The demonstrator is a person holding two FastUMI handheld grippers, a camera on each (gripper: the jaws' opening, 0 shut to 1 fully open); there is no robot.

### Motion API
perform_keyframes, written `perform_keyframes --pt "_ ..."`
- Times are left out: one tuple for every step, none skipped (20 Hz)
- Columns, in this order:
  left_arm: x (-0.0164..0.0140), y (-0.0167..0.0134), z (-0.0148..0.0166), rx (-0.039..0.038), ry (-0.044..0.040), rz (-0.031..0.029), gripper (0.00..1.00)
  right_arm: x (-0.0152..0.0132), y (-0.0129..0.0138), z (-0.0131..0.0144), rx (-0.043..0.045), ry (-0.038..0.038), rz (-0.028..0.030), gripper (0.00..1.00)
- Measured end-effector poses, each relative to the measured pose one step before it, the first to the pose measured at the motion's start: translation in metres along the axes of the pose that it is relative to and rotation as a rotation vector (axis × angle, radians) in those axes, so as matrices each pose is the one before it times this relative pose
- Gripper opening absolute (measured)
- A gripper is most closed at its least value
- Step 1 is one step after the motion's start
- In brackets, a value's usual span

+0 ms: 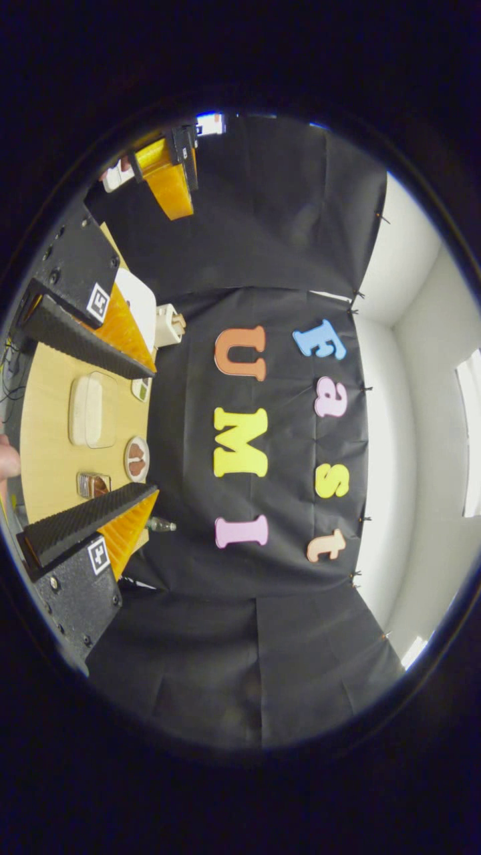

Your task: Close the left gripper, press the button to open the rice cooker; take a wooden spoon from the chopstick holder with the right hand, scoop a spoonful of rice and pour it into the rice cooker, then put the wooden spoon back into the chopstick holder.

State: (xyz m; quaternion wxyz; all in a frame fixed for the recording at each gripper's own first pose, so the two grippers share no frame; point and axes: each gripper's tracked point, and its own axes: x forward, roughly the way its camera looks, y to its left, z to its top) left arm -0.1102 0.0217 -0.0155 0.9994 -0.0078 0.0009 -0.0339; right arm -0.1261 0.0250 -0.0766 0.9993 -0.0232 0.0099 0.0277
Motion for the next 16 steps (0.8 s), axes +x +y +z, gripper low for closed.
perform_keyframes --pt "-0.00138 -0.00172 0.00044 0.00289 0.0 -0.00315 0.94 0.00295 -0.0008 -0.00371 -0.00451 0.00671 -0.00002 0.99" --pt "-0.00116 -0.00045 0.00038 0.00244 -0.00306 -0.00216 0.94 0.00046 0.00009 -0.00242 -0.00194 0.00828 0.0006 1.0" --pt "-0.00043 -0.00008 -0.00037 0.00094 -0.00149 0.0002 0.94 -0.00034 0.00104 0.00004 0.00203 -0.00062 0.00027 1.0" --pt "0.00073 -0.00042 -0.00077 -0.00212 0.00082 -0.00074 0.94 -0.00058 0.00061 0.00136 0.00211 -0.00102 -0.00091 1.0" --pt "0.00135 0.00026 -0.00009 0.00098 0.00106 0.00203 0.94 0.00157 -0.00051 -0.00039 0.00176 -0.0003 -0.00077 1.0" --pt "0.00029 0.00129 -0.00023 0.00253 -0.00159 0.00262 0.94 0.00107 -0.00061 0.001 0.00287 -0.00037 -0.00049 1.0" --pt "0.00015 0.0003 0.00144 0.00249 -0.00399 0.00096 0.94 0.00142 -0.0006 0.00001 0.00501 -0.00236 -0.00135 1.0" --pt "-0.00001 0.0002 0.00127 -0.00065 -0.00127 -0.00075 0.94 0.00125 -0.00004 -0.00015 0.00416 -0.00033 -0.00017 0.99" --pt "0.00089 0.0008 -0.00018 -0.00307 -0.00071 0.00001 0.94 0.00074 0.0003 0.00007 0.00155 0.00126 -0.00096 0.99" --pt "0.00181 -0.00048 -0.00072 -0.00261 0.00031 0.00205 0.94 -0.00035 0.00018 -0.00015 0.00043 0.00092 -0.00046 1.0" --pt "0.00104 0.00001 -0.00082 -0.00021 0.00117 0.00281 0.94 0.00093 -0.00015 -0.00031 0.00172 -0.00136 -0.00064 1.0" --pt "0.00086 0.00081 -0.0009 0.00187 -0.00039 0.00028 0.94 0.00072 -0.00001 0.00001 0.00306 -0.00125 -0.00108 1.0" --pt "0.00152 -0.00018 -0.00013 0.00436 0.00059 0.00077 0.94 0.00276 0.00027 -0.00066 0.00346 0.00475 -0.00051 1.0" --pt "-0.00015 0.00001 0.00077 0.00161 0.00087 -0.0003 0.94 0.00028 0.00104 -0.00154 0.00384 0.00567 0.00028 1.0" --pt "-0.00024 -0.00123 0.00066 -0.00075 -0.00082 -0.00441 0.94 0.00035 0.00013 0.00027 0.00285 0.00056 -0.00183 1.0" --pt "0.00196 0.00002 -0.00044 0.00061 -0.00125 -0.00404 0.94 0.00027 -0.00027 0.00124 0.00006 -0.00343 -0.00144 1.0"
